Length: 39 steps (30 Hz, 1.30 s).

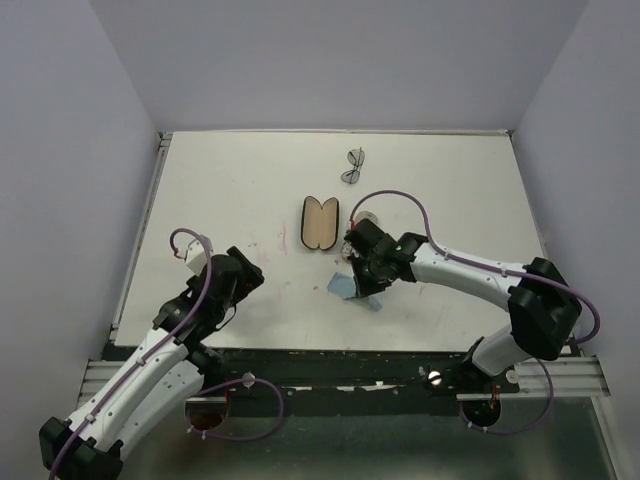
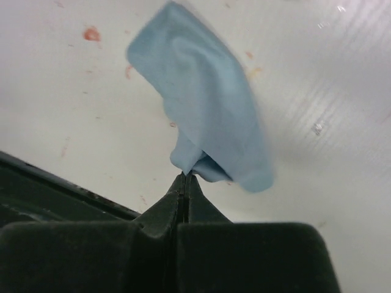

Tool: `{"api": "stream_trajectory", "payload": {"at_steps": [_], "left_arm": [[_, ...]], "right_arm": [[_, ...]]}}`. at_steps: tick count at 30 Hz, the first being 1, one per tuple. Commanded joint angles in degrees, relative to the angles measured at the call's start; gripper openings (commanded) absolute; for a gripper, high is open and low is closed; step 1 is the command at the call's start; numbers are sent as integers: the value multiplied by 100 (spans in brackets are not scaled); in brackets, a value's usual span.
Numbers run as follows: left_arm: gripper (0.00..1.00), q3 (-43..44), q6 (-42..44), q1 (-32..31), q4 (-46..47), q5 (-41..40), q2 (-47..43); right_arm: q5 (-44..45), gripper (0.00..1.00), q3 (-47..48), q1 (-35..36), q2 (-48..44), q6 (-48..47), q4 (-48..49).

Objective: Organize the sunglasses

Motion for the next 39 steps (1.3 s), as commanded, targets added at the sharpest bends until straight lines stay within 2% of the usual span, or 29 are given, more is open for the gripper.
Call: {"api": "stream_trajectory", "payload": {"at_steps": [1, 4, 6, 7, 8, 10, 13, 15, 16, 17, 19, 25, 26, 27, 30, 31, 32, 33, 34, 35, 39], "left_arm": [[99, 211, 136, 39, -86, 147, 61], [99, 220, 206, 48, -86, 235, 0], [99, 211, 259, 39, -86, 305, -71], [99, 220, 268, 48, -95, 340, -114], [99, 220, 285, 48, -130, 358, -141], [99, 220, 294, 48, -191, 367, -194], [99, 212, 285, 57, -279, 349, -264], [99, 203, 268, 57, -288, 384, -273], [99, 203, 268, 57, -271, 402, -247], [99, 211, 268, 57, -245, 437, -212], [99, 255, 285, 57, -192, 490, -142], [99, 370, 364, 75, -51, 691, 122], [99, 352, 391, 75, -7, 727, 140], [99, 352, 391, 66, 10, 771, 149], [99, 335, 391, 75, 80, 850, 131], [99, 326, 408, 66, 90, 876, 131], [99, 334, 417, 66, 64, 868, 131], [99, 343, 408, 66, 37, 833, 131], [99, 343, 408, 75, 28, 815, 140], [99, 361, 408, 83, 19, 798, 149], [99, 361, 426, 75, 72, 920, 140]], "right_arm": [[-1153, 1, 627, 36, -148, -692, 619], [-3171, 1, 1163, 28, -87, -1001, 1234], [-4036, 1, 1576, 19, 80, -722, 1569], [-3917, 1, 1726, -25, 150, -424, 1500], [-3411, 1, 1815, -95, 194, -221, 1300], [-1650, 1, 1746, -367, 256, 78, 511], [920, 1, 1141, -885, 431, 562, -422], [1339, 1, 858, -966, 616, 712, -871], [1027, 1, 788, -966, 652, 582, -865], [293, 1, 657, -957, 591, 363, -647], [-1149, 1, 350, -834, 241, 55, 299], [-3719, 1, 269, -799, -331, -781, 1154], [-3566, 1, 277, -799, -515, -599, 1331], [-2842, 1, 321, -799, -665, -414, 1324], [1124, 1, 724, -816, -676, 140, -6], [1355, 1, 917, -816, -519, 124, -438], [905, 1, 1050, -808, -456, -68, -564], [56, 1, 912, -807, -551, -339, -287], [-814, 1, 719, -816, -709, -429, 246], [-1179, 1, 517, -808, -919, -456, 722], [-1471, 1, 409, -808, -1212, -631, 1139]]}}
